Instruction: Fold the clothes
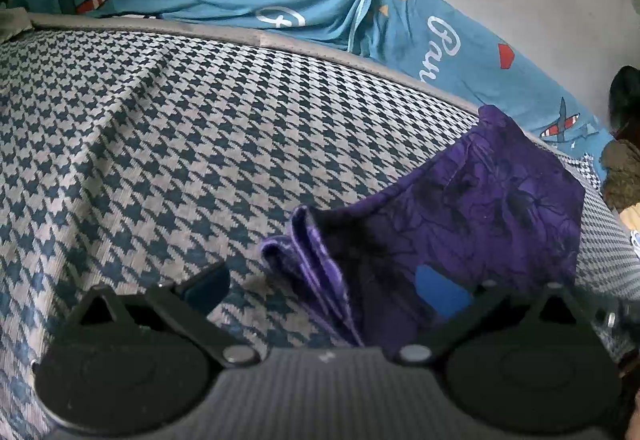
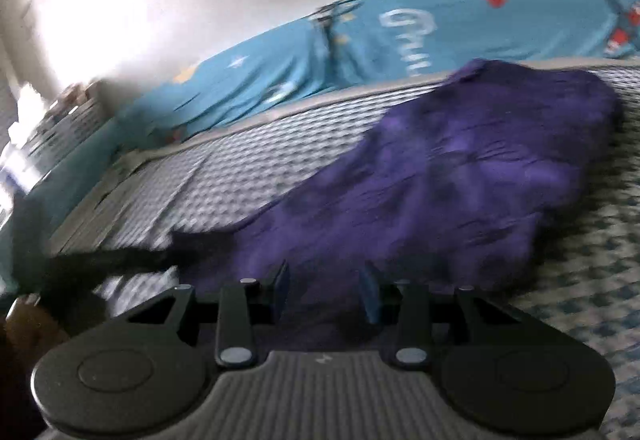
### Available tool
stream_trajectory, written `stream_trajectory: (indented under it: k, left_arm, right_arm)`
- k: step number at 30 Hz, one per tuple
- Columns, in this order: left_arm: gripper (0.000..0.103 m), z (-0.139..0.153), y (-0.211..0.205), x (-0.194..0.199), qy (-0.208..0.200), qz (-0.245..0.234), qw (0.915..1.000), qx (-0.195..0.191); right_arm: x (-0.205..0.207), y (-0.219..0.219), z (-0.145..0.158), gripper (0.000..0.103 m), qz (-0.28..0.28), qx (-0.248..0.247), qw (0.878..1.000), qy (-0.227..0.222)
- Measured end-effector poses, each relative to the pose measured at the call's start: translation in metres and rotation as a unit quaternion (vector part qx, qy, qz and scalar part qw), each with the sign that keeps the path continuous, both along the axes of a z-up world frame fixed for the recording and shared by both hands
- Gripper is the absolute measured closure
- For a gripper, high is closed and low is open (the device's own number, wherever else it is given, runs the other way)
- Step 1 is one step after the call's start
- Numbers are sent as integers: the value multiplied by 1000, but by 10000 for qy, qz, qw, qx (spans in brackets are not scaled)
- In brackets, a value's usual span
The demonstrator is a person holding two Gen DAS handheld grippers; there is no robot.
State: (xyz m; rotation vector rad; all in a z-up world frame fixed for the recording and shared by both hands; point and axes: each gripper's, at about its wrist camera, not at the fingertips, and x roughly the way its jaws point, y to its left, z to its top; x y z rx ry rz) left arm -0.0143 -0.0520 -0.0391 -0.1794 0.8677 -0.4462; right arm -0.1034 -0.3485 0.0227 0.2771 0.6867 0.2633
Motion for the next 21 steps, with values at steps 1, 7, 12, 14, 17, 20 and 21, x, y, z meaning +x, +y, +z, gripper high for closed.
stream_trajectory:
  k: [1,7,12,14,17,20,21]
  left_arm:
    - [0,0,1,0,14,15,10000,-8]
    - [0,0,3,-2,85,86,9999,-37]
    - [0,0,5,-4,138,137,9998,-66]
    - [0,0,5,-5,146,142,9997,-110]
    - [0,-1,7,-5,190,158,9995,-196]
    - [0,-1,8,-5,243,147,9991,-301]
    - [0,-1,9,-5,263,140,9990,-335]
  right_arm:
    - [-3,8,1,65,135,-39,9999,-8]
    - [-12,49,1,64,753,-297,9967,-39]
    - [-20,77,-8,64,1127,-641,9915,-54]
    - [-22,87,-12,61,1291,-831,9881,-97]
    - [-26,103,-19,55,1501,-1229,9808,-213]
    - [-29,118,-26,55,1661,-1612,9724,-310]
    - [-29,121,-28,55,1668,-1737,9700,-341]
